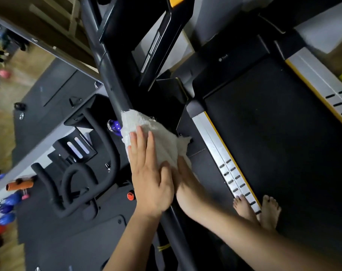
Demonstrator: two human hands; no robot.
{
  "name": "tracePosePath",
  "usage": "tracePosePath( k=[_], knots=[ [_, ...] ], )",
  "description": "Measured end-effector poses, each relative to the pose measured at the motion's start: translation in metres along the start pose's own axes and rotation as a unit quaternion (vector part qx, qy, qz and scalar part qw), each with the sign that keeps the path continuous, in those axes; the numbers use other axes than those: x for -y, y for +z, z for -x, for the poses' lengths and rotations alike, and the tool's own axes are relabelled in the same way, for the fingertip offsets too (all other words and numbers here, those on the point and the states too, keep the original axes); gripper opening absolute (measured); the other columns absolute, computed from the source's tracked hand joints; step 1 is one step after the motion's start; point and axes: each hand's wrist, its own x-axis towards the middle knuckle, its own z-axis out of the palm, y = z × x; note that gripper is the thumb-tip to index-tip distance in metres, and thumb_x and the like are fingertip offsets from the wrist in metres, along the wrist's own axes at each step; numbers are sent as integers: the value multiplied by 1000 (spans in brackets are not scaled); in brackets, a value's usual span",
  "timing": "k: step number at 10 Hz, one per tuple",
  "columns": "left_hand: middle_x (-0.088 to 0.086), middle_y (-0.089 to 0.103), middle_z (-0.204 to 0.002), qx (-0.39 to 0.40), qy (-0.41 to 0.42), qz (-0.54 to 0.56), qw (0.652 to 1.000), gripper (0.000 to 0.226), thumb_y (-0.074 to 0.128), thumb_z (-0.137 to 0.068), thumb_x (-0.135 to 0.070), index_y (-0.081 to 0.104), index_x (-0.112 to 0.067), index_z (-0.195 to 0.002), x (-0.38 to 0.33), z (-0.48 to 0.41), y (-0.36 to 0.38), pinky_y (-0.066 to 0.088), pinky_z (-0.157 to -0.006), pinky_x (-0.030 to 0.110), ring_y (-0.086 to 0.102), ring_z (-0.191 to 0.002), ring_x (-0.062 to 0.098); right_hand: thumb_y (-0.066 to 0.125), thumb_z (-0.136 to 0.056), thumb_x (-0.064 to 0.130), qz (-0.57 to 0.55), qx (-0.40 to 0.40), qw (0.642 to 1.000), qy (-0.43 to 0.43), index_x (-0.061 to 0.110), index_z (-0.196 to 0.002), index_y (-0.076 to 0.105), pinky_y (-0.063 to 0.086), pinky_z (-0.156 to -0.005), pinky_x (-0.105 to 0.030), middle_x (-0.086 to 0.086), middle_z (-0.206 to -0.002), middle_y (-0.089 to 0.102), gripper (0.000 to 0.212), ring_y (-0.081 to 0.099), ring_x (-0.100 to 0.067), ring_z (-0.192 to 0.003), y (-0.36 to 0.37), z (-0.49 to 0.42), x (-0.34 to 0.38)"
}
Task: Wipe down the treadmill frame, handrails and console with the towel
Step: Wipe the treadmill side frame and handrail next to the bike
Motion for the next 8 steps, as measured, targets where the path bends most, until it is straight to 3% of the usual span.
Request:
tracePosePath(
  k=[1, 2, 3, 4, 5, 6, 7, 8],
  knots=[
    [14, 12, -164, -4, -8, 26, 1000, 73, 33, -80, -14, 29, 2, -151, -2, 1, -1, 7, -123, 54, -1, -154, 26, 22, -87, 55, -57, -46, 997, 27, 5, -136, 43, 33, -110, -23, -6, -134, 50, 73, 44, -5, -124, 3, 10, 10],
    [15, 13, -164, 0, -13, 25, 1000, 71, 34, -82, -16, 30, 1, -151, -1, 0, 0, 8, -122, 57, 0, -154, 28, 28, -100, 39, -26, 2, 999, -23, 10, -154, 15, 14, -121, -29, -7, -160, 20, 63, 19, -19, -147, -10, -11, 11],
    [20, 13, -163, -9, 13, 22, 1000, 69, 35, -84, -19, 30, 3, -150, 0, 0, 0, 9, -120, 61, 2, -153, 33, 31, -87, 67, -116, 6, 993, 12, 34, -154, 10, 20, -120, -43, 4, -162, 14, 78, 18, -15, -148, -12, -49, 6],
    [21, 15, -163, -4, 21, 35, 999, 68, 34, -86, -20, 32, 4, -149, 1, 1, 0, 9, -120, 61, 3, -153, 34, 22, -66, 95, -117, -10, 991, 59, 51, -148, 10, 26, -117, -45, 10, -161, 18, 94, 27, -15, -144, -6, -55, -10],
    [15, 14, -164, -13, 14, 46, 999, 69, 35, -84, -18, 33, 0, -150, 2, 4, 0, 9, -121, 58, 1, -154, 27, 18, -69, 92, -72, -16, 995, 60, 51, -146, 15, 30, -114, -47, 9, -157, 30, 87, 34, -16, -141, 2, -27, -17],
    [9, 16, -164, -20, 1, 76, 997, 69, 34, -83, -15, 34, -4, -151, 4, 4, 0, 8, -122, 57, 2, -154, 20, 28, -87, 68, -60, -34, 997, -30, 48, -146, 22, 34, -113, -42, 9, -152, 38, 63, 39, -10, -137, 0, -13, -2],
    [9, 19, -163, -43, -8, 99, 994, 63, 28, -90, -16, 32, -3, -151, 5, 3, 1, 8, -123, 52, 8, -153, 18, 29, -92, 44, -18, -12, 989, -148, 34, -151, 19, 16, -118, -22, 13, -158, 20, 61, 18, 3, -144, -11, -26, 27],
    [10, 17, -164, -57, -15, 83, 995, 60, 27, -95, -19, 29, -4, -153, 5, 2, 3, 8, -124, 48, 9, -153, 17, 32, -98, 29, -11, 13, 992, -128, 13, -150, 27, 16, -105, 0, 5, -153, 29, 54, 27, 4, -136, -17, -36, 32]
  ],
)
